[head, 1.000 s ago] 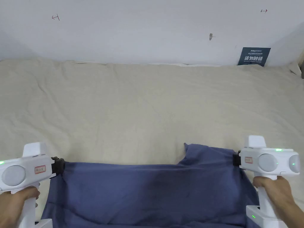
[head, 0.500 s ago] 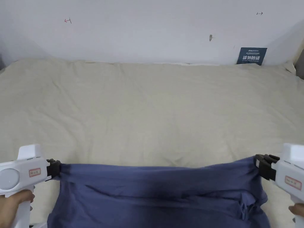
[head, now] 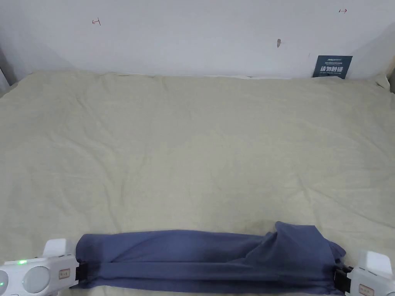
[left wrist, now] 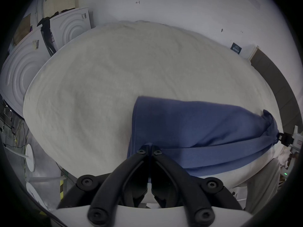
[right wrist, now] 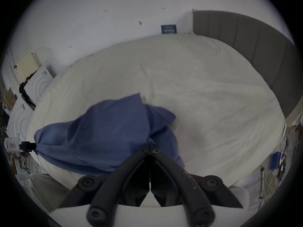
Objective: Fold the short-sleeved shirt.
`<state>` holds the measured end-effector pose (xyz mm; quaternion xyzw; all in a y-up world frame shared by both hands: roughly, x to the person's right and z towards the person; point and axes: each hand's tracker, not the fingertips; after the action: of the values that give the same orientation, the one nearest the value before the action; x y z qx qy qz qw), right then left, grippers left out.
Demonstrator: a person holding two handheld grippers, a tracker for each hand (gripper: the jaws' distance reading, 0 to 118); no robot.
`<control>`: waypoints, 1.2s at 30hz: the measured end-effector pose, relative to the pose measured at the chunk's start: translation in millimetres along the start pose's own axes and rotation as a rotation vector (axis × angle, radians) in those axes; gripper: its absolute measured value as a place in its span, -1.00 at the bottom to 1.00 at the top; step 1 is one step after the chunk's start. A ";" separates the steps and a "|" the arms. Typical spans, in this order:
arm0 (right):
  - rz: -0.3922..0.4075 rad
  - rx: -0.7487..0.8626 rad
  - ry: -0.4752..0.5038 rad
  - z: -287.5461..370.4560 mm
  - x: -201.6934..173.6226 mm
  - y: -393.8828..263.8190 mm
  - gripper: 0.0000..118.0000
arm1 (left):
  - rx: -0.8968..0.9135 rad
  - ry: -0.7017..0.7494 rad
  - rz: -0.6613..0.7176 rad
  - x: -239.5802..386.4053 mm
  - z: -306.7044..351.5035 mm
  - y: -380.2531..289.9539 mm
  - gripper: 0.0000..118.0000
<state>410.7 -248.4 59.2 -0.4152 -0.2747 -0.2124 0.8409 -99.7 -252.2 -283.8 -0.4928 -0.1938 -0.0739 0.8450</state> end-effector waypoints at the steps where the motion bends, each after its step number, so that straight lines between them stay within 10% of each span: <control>1: -0.009 -0.001 -0.002 -1.6 0.8 -0.7 -1.00 | 0.000 0.003 -0.001 1.5 -0.6 -1.1 -0.96; 3: -0.016 0.003 -0.002 1.9 -0.9 -1.8 -0.99 | 0.009 0.021 -0.008 4.5 -0.3 0.5 -0.79; 5: -0.012 0.027 -0.010 11.7 -4.3 5.7 -0.86 | 0.017 0.032 -0.008 9.0 6.0 4.7 0.22; 7: 0.005 0.079 0.007 32.2 -14.6 14.6 0.05 | 0.048 0.037 0.010 11.3 17.4 11.6 0.99; 10: 0.062 0.200 0.015 61.9 -34.1 36.7 0.54 | 0.212 -0.044 0.042 21.9 50.2 26.2 1.00; 12: 0.082 0.307 0.025 82.5 -47.6 52.6 0.87 | 0.287 -0.057 0.042 32.4 72.1 41.8 0.93; 23: 0.200 0.752 0.017 168.1 -134.2 92.8 0.86 | 0.835 0.011 -0.115 112.4 168.4 79.1 0.93; 27: 0.216 0.790 -0.005 173.2 -149.8 89.7 0.39 | 0.926 0.069 -0.174 132.5 173.1 71.9 0.87; 29: 0.225 0.807 -0.002 174.0 -153.8 86.4 -0.21 | 0.958 0.072 -0.188 138.9 172.9 66.6 0.32; 31: 0.233 0.817 -0.022 173.5 -158.8 84.6 -0.90 | 0.967 0.048 -0.198 141.8 174.2 63.3 -0.79; 36: 0.250 0.852 -0.037 175.6 -161.8 77.1 -0.98 | 0.947 -0.026 -0.197 140.7 176.2 62.4 -1.00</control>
<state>282.9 -40.8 -0.3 -0.0652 -0.3004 0.0304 0.9511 3.8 -59.7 -200.3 -0.0342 -0.2627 -0.0512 0.9629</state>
